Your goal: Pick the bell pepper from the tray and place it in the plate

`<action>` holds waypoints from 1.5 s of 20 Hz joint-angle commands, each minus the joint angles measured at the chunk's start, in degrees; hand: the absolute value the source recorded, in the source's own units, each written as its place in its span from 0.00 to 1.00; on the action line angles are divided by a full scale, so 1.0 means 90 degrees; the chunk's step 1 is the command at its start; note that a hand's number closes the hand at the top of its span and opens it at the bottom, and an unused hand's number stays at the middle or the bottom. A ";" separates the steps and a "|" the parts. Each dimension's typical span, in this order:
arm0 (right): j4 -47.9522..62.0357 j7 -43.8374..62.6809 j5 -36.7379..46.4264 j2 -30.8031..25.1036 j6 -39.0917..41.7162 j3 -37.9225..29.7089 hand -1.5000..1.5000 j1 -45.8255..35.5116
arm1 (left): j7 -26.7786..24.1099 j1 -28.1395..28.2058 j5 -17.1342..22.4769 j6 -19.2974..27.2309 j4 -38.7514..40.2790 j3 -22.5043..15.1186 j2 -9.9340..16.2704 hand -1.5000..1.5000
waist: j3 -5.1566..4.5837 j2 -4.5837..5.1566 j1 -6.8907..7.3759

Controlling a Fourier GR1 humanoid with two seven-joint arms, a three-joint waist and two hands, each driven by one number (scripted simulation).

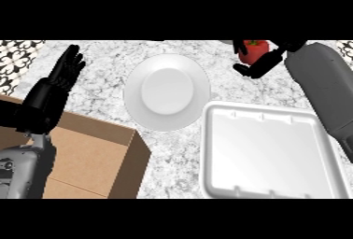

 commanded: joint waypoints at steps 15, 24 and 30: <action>0.1880 0.1172 0.0695 0.2685 -0.1424 0.0221 1.00 -0.1245 | 0.0429 -0.0107 -0.0077 0.0056 -0.0376 -0.0044 -0.0046 0.50 | -0.0003 -0.0016 -0.0042; 0.2058 0.1603 0.0049 0.2706 -0.1688 0.0739 0.00 -0.0685 | 0.0107 -0.0293 -0.0059 -0.0149 0.0070 -0.0093 -0.0069 0.50 | -0.0006 0.0074 0.0295; 0.1641 0.1899 -0.0602 0.2708 -0.0932 0.1050 0.00 -0.0646 | -0.0074 -0.0549 -0.0196 -0.0074 0.0258 -0.0247 -0.0230 0.50 | -0.0007 0.0092 0.0472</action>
